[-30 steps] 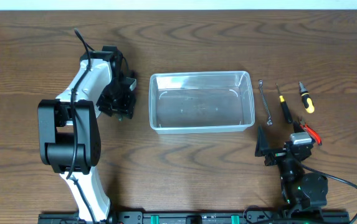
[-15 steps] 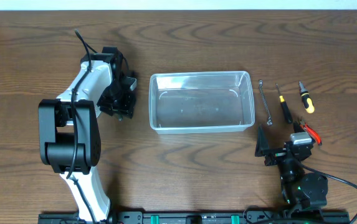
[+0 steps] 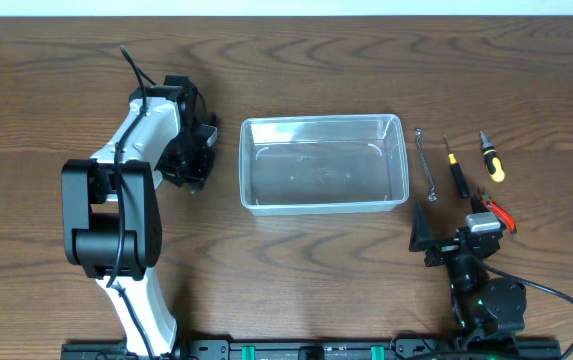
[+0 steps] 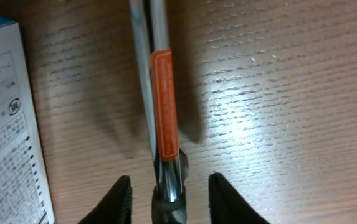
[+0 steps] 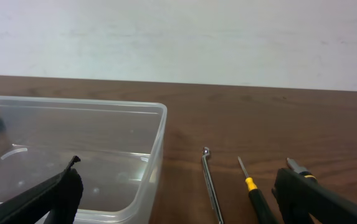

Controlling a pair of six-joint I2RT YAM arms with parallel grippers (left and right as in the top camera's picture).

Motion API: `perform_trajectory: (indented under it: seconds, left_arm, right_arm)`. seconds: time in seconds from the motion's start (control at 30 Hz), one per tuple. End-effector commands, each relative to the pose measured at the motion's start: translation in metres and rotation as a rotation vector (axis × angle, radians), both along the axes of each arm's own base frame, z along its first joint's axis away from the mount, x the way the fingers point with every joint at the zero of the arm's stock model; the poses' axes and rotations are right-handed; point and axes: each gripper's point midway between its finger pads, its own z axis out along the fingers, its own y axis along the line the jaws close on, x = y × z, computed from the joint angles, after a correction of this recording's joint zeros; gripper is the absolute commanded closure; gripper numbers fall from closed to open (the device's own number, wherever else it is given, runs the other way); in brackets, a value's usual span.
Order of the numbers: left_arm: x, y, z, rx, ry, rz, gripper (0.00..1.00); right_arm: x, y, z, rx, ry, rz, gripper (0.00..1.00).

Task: Pack container
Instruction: 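Lower the left gripper and close it on the hammer handle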

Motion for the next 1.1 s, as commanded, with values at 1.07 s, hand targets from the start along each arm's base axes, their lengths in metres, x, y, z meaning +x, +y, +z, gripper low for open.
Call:
perform_trajectory:
  seconds: [1.07]
  left_arm:
    - [-0.007, 0.004, -0.014, 0.019, 0.014, 0.018, 0.94]
  right_arm:
    - [0.0, -0.004, 0.0, -0.001, -0.003, -0.017, 0.01]
